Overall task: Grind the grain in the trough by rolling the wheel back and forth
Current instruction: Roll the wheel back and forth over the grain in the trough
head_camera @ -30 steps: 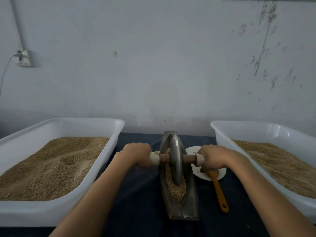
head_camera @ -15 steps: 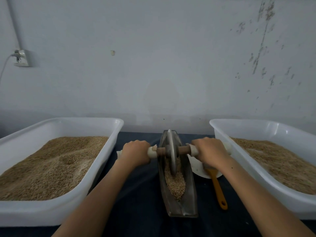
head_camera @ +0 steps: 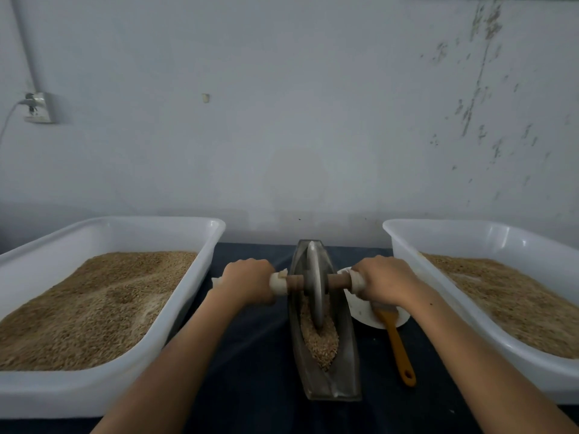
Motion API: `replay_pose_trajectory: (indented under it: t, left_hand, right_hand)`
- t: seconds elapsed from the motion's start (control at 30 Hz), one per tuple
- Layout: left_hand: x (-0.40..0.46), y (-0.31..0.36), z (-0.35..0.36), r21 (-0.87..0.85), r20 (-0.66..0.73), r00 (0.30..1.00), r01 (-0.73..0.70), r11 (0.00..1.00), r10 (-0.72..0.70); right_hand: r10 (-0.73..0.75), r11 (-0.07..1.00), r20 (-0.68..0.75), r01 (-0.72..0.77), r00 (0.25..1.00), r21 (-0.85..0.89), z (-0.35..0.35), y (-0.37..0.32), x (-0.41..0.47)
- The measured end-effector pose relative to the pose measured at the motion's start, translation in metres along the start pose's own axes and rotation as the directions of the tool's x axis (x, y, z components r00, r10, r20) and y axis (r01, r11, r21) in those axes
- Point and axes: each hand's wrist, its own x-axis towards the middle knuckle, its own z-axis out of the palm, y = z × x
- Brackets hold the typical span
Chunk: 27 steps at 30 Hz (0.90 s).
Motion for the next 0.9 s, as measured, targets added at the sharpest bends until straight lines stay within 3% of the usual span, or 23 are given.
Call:
replay_pose_trajectory:
  t: [0.1, 0.23, 0.33, 0.53, 0.67, 0.8, 0.9]
  left_hand:
    - [-0.001, 0.002, 0.007, 0.034, -0.169, 0.986, 0.005, 0.999, 0.001]
    - [-0.002, 0.004, 0.007, 0.027, -0.218, 0.976, -0.004, 1.0, 0.01]
    - [-0.003, 0.004, 0.003, 0.044, -0.137, 0.991, 0.002, 0.999, 0.004]
    - [-0.003, 0.001, -0.009, -0.02, 0.178, 0.984, 0.009, 1.0, -0.005]
    - [-0.002, 0.0, -0.01, -0.065, 0.256, 0.966, 0.004, 0.998, 0.013]
    - [-0.003, 0.001, -0.009, -0.024, 0.144, 0.989, -0.014, 1.0, 0.017]
    - [-0.003, 0.004, -0.004, 0.032, -0.034, 0.999, -0.019, 0.999, 0.02]
  right_hand:
    - [0.002, 1.0, -0.2, -0.005, 0.98, -0.018, 0.007, -0.002, -0.001]
    - [-0.012, 1.0, -0.274, 0.007, 0.962, -0.016, 0.014, 0.0, -0.001]
    - [-0.003, 1.0, -0.168, 0.001, 0.986, -0.01, 0.011, 0.001, 0.0]
    - [-0.008, 0.999, 0.221, -0.001, 0.975, 0.041, -0.01, 0.003, -0.001]
    - [-0.02, 0.998, 0.305, 0.002, 0.952, 0.06, -0.015, 0.003, -0.003]
    - [-0.015, 0.999, 0.215, 0.005, 0.977, 0.051, -0.008, 0.004, -0.002]
    - [-0.012, 1.0, -0.016, 0.012, 1.0, -0.011, 0.005, 0.004, 0.002]
